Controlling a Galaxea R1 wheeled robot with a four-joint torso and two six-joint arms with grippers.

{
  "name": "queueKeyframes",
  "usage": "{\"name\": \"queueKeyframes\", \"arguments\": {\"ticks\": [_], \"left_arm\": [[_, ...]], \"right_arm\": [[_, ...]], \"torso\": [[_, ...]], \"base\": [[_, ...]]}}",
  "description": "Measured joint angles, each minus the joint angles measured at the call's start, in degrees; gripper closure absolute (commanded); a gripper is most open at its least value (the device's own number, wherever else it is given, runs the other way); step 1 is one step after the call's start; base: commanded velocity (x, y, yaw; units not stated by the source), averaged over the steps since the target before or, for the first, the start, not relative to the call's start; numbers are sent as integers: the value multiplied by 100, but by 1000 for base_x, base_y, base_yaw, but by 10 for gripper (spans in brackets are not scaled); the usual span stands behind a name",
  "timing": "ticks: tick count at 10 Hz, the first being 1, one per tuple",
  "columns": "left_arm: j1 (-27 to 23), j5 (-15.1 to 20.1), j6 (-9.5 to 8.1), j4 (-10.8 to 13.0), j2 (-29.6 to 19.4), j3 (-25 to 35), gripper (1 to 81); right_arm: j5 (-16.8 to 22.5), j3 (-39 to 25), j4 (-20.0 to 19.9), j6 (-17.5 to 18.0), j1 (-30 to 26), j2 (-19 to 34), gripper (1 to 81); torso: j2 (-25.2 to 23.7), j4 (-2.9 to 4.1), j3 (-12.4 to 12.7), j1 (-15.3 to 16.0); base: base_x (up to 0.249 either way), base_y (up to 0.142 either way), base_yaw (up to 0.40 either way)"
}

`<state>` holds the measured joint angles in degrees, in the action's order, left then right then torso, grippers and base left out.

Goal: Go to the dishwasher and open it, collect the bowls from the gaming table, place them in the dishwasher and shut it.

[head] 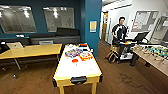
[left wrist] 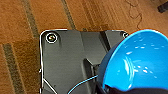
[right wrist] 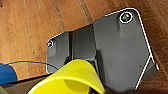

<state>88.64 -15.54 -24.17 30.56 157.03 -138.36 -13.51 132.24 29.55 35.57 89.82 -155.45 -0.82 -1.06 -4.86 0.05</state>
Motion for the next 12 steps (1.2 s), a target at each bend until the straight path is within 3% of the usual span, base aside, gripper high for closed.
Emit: {"name": "queueKeyframes", "arguments": {"ticks": [12], "left_arm": [[-2,55,0,0,0,-6,811]], "right_arm": [[0,30,0,0,0,-13,811]], "torso": [[0,0,0,0]], "base": [[0,0,-354]]}}
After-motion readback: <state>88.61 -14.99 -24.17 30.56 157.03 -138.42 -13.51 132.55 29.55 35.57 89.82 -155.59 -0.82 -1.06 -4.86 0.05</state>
